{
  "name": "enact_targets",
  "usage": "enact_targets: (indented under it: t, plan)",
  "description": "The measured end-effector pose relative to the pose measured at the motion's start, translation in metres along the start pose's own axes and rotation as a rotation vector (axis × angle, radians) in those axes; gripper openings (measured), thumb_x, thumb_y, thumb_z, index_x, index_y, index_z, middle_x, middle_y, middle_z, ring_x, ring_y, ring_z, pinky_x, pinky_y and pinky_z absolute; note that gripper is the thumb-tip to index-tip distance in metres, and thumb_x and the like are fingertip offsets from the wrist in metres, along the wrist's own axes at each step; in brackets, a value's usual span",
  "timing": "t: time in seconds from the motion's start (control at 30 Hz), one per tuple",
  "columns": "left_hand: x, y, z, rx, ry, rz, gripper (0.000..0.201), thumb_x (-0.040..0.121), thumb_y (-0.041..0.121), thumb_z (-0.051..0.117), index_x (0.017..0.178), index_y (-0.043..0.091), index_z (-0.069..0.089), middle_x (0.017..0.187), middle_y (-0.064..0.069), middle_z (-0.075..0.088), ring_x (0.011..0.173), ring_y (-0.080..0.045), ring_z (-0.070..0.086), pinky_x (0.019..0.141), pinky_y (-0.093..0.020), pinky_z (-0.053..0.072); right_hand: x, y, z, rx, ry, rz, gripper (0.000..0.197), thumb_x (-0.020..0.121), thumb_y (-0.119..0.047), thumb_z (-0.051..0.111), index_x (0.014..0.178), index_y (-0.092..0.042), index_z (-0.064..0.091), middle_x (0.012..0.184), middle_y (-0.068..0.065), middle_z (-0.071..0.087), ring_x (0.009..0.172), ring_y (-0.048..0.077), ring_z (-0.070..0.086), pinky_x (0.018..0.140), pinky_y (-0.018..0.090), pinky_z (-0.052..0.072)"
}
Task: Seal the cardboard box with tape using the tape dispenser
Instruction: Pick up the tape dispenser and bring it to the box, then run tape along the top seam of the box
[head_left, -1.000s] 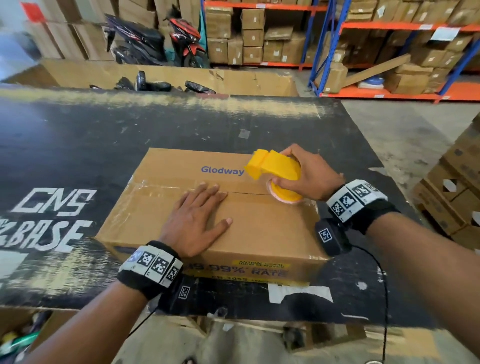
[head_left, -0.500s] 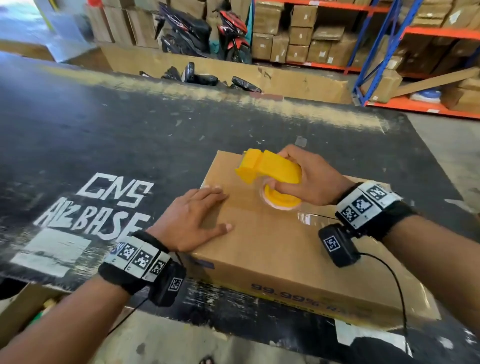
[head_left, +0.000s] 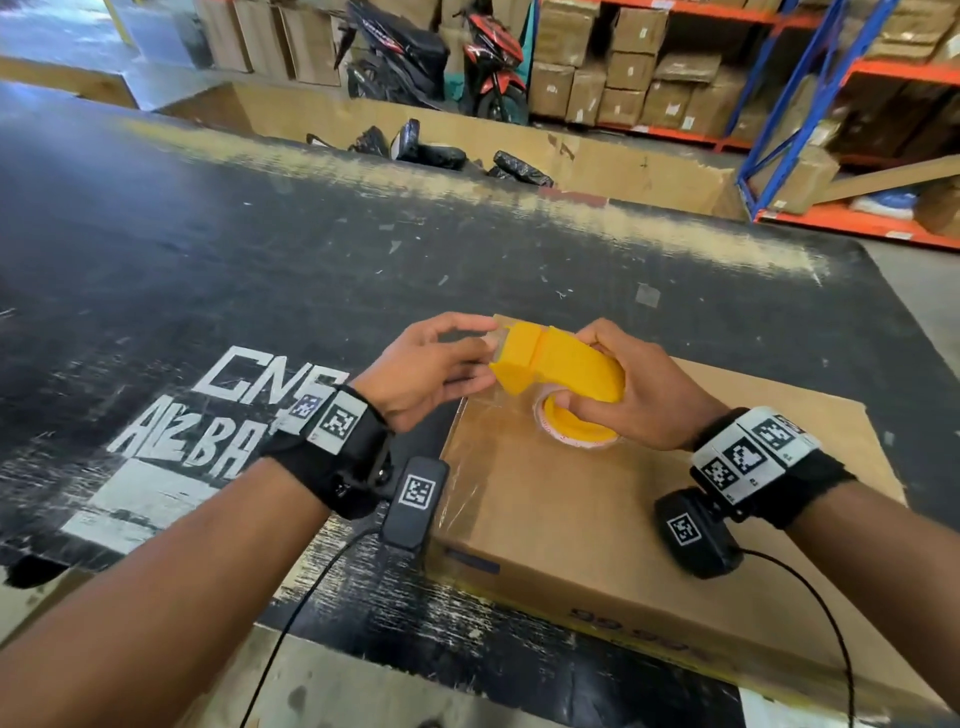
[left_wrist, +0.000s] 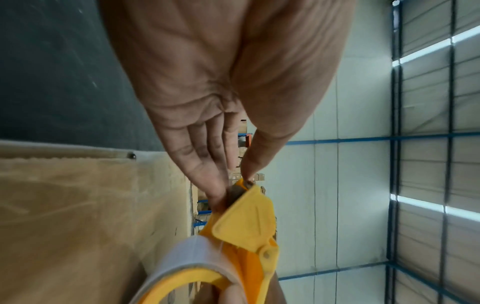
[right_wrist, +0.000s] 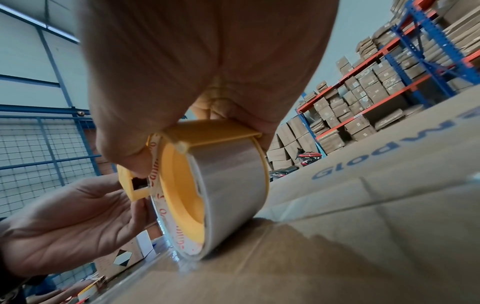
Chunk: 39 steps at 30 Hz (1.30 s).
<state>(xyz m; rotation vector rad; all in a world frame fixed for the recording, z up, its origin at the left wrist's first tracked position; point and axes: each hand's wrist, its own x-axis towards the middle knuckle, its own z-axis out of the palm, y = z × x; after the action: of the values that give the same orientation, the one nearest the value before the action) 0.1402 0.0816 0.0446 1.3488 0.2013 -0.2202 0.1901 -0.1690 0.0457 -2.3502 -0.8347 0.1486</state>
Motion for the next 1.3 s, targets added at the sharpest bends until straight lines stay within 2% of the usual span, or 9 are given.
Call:
enact_targets:
  t: [0.37,0.5,0.63,0.9,0.97,1.07,1.13,1.2,1.3]
  plan:
    - [0.010,-0.004,-0.011,0.094,0.045,-0.026,0.037,0.090,-0.004,0.066,0.127,0.001,0.061,0.093,-0.020,0.070,0.068,-0.017,0.070,0.067,-0.023,0.063,0.001,-0.006,0.000,-0.019,-0.061,-0.031,0.071,0.071,-0.069,0.067,0.126,-0.026,0.053,0.113,-0.008,0.065,0.099,0.013,0.064,0.077,0.036,0.055]
    - [0.011,0.003,-0.034,0.104,0.120,0.012,0.038,0.088,-0.003,0.070,0.125,0.001,0.059,0.098,-0.021,0.077,0.071,-0.017,0.076,0.064,-0.020,0.060,0.000,-0.008,-0.012,-0.080,-0.074,-0.040,0.079,0.070,-0.075,0.064,0.137,-0.036,0.052,0.119,-0.018,0.064,0.104,0.008,0.062,0.081,0.019,0.048]
    - [0.008,-0.010,-0.066,0.071,0.176,-0.011,0.045,0.088,-0.002,0.071,0.129,-0.002,0.055,0.104,-0.028,0.076,0.077,-0.019,0.077,0.067,-0.019,0.060,-0.006,-0.001,-0.027,-0.174,-0.135,0.018,0.093,0.064,-0.085,0.057,0.141,-0.034,0.051,0.122,-0.015,0.062,0.106,0.013,0.061,0.084,0.028,0.050]
    - [0.017,-0.056,-0.068,0.024,0.133,-0.130,0.042,0.089,0.000,0.070,0.129,0.000,0.057,0.088,-0.010,0.081,0.079,-0.016,0.079,0.062,-0.017,0.060,0.001,0.000,-0.026,-0.221,-0.219,0.035,0.096,0.064,-0.087,0.055,0.144,-0.035,0.048,0.133,-0.009,0.063,0.110,0.016,0.061,0.086,0.030,0.053]
    - [0.019,-0.065,-0.061,0.162,0.116,-0.146,0.040,0.088,0.003,0.073,0.125,0.001,0.058,0.080,-0.007,0.080,0.068,-0.011,0.077,0.060,-0.017,0.059,0.001,0.000,-0.026,-0.225,-0.240,0.044,0.100,0.062,-0.090,0.053,0.146,-0.035,0.047,0.135,-0.009,0.062,0.111,0.016,0.060,0.086,0.030,0.053]
    - [0.021,-0.082,-0.057,0.726,0.144,-0.072,0.038,0.083,0.014,0.079,0.118,0.011,0.064,0.083,0.002,0.076,0.052,0.005,0.065,0.059,-0.019,0.057,0.001,0.003,-0.026,-0.237,-0.248,0.051,0.100,0.063,-0.090,0.054,0.147,-0.037,0.044,0.136,-0.008,0.061,0.114,0.018,0.061,0.089,0.035,0.056]
    - [0.017,-0.087,-0.059,0.893,0.173,0.074,0.034,0.087,0.020,0.075,0.120,0.019,0.065,0.101,0.005,0.075,0.063,0.015,0.063,0.075,-0.025,0.058,0.000,0.003,-0.025,-0.248,-0.248,0.044,0.097,0.065,-0.086,0.055,0.148,-0.038,0.042,0.139,-0.008,0.060,0.115,0.018,0.061,0.090,0.036,0.055]
    - [0.007,-0.081,-0.058,0.814,0.122,0.267,0.039,0.095,0.018,0.065,0.134,0.019,0.059,0.129,0.005,0.066,0.099,0.021,0.060,0.103,-0.026,0.049,-0.001,0.002,-0.025,-0.249,-0.248,0.023,0.096,0.068,-0.085,0.054,0.152,-0.043,0.034,0.144,-0.009,0.056,0.117,0.017,0.059,0.093,0.037,0.054]
    - [-0.009,-0.063,-0.041,0.961,-0.116,0.453,0.063,0.101,0.030,0.053,0.158,0.022,0.029,0.167,0.006,0.023,0.154,-0.002,0.018,0.124,-0.021,0.018,-0.003,-0.002,-0.024,-0.207,-0.252,-0.038,0.086,0.076,-0.079,0.055,0.152,-0.054,0.023,0.144,-0.012,0.054,0.112,0.016,0.059,0.090,0.036,0.053]
